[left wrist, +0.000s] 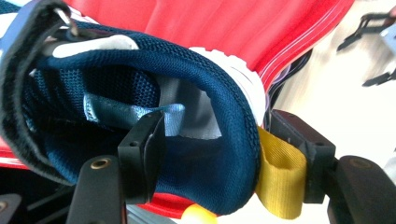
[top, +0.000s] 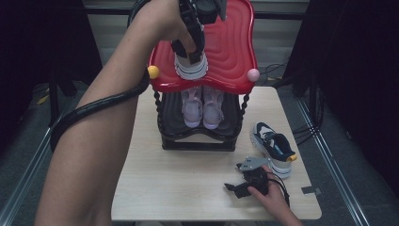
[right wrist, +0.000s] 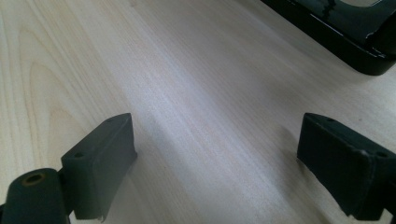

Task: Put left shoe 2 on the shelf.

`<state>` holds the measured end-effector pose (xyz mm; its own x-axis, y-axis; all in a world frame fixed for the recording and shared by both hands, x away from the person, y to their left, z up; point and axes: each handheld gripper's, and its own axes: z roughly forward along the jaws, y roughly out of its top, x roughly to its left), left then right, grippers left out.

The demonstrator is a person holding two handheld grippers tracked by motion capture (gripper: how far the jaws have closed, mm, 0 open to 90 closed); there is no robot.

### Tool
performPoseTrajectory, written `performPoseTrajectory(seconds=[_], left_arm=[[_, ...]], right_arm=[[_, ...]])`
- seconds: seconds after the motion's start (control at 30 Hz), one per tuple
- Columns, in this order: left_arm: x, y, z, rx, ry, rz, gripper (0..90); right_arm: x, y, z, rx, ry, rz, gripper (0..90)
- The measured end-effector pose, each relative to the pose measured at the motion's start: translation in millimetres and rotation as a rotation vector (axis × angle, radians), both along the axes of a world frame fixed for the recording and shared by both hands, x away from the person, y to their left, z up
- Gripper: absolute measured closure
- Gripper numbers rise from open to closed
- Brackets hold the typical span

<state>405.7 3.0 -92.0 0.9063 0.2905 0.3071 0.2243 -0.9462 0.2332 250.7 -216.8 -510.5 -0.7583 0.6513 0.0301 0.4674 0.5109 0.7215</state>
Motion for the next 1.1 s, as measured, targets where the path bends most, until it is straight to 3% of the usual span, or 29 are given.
performPoseTrajectory(seconds=[0.37, 1.1], left_arm=[[-5.9, 10.0, 7.0, -0.043, 0.011, 0.050, 32.7], [-17.0, 34.1, 19.1, -0.058, 0.018, 0.087, 30.9]], right_arm=[[0.0, 0.0, 0.1, -0.001, 0.000, 0.000, 10.6], [-0.1, 0.0, 0.1, -0.002, 0.000, -0.001, 10.6]])
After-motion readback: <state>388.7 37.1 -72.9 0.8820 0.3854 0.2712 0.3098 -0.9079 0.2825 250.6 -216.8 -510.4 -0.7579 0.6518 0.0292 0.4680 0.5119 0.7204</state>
